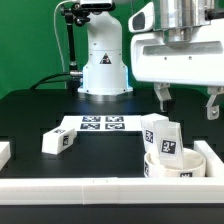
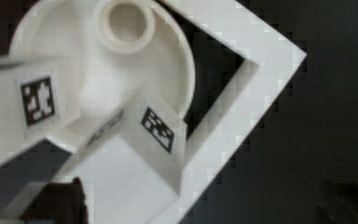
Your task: Assemble stool
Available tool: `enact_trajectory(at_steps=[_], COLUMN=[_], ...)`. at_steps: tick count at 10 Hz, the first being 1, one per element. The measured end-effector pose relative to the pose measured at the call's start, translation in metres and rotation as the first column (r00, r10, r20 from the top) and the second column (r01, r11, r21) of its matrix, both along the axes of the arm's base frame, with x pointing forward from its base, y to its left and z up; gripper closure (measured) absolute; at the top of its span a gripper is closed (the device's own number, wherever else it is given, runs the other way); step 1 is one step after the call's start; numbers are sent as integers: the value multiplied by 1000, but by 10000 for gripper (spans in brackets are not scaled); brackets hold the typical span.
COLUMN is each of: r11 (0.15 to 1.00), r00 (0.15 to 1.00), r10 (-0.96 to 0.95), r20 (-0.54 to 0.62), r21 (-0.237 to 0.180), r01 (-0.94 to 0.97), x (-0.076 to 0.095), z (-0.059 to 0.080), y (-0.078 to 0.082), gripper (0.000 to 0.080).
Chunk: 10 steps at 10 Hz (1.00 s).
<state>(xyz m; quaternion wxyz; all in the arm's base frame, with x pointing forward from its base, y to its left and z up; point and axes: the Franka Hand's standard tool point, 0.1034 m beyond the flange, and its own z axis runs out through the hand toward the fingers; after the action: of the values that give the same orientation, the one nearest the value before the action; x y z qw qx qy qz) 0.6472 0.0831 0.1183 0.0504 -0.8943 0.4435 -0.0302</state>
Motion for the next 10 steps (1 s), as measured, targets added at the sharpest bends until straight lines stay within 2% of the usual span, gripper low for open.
enact_trajectory(at_steps=[4,6,8,10], r11=[966,909,799,646], r00=[966,910,802,652], r10=[257,414,597,758], r20=[13,15,-3,-26], r21=[-35,-56,-95,-115], r01=[-257,-412,-594,-755], x=[1,1,0,-1], z=[1,1,0,0], y=[-2,-3,-7,-13], gripper=[151,151,151,151])
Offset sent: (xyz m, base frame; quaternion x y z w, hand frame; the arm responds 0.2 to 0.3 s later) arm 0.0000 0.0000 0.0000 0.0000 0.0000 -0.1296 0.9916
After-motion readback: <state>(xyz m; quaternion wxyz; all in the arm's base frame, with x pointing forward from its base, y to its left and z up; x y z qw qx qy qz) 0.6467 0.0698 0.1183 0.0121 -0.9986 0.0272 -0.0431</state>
